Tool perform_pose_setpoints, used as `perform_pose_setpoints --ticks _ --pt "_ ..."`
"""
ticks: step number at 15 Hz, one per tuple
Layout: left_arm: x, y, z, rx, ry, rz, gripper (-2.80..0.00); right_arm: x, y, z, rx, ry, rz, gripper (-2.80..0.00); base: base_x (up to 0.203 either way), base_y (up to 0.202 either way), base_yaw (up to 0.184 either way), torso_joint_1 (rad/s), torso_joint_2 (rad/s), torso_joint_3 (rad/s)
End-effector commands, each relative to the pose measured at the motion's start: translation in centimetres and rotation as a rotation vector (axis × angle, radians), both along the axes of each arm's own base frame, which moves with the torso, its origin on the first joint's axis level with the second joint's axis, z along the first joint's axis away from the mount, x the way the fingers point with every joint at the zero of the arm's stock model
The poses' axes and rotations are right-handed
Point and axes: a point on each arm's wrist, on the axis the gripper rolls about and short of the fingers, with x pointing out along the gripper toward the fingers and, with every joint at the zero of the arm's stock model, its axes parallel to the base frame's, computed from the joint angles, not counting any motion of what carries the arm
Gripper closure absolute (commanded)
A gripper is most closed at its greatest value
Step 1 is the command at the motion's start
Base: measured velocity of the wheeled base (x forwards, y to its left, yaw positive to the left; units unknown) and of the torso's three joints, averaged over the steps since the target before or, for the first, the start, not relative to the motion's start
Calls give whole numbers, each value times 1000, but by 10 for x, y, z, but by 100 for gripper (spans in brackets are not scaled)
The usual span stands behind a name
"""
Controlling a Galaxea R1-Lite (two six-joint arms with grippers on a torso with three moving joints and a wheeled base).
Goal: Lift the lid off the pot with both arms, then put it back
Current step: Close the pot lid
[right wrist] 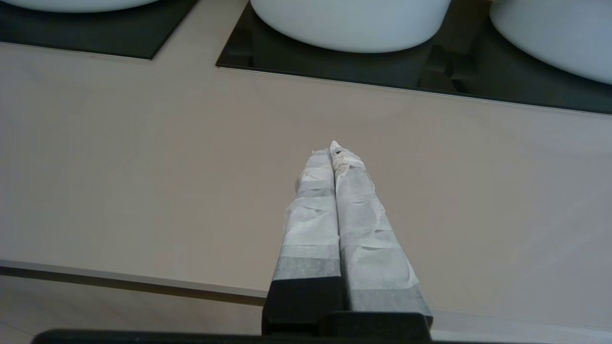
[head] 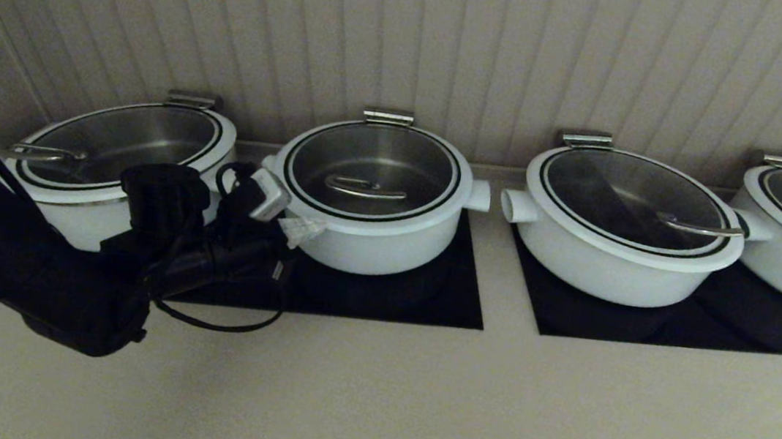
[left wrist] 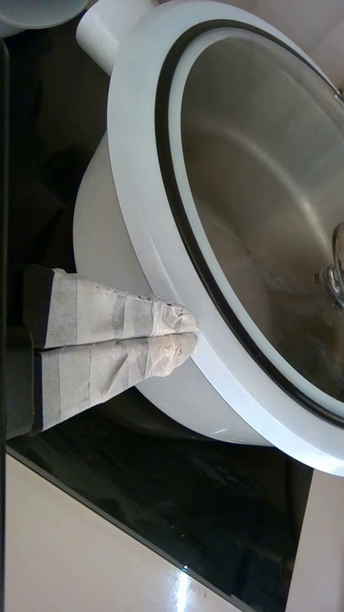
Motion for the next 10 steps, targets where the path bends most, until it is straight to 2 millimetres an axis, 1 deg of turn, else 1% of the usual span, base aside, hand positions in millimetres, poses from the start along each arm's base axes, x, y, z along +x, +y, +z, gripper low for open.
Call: perform_pose_setpoints --ticks 1,10 --pt "-2 0 4 -4 -19 -3 0 0 0 0 -1 0 1 0 0 0 0 0 0 0" --pt "-15 4 17 -13 -45 0 0 0 0 0 -1 0 1 0 0 0 0 0 0 0"
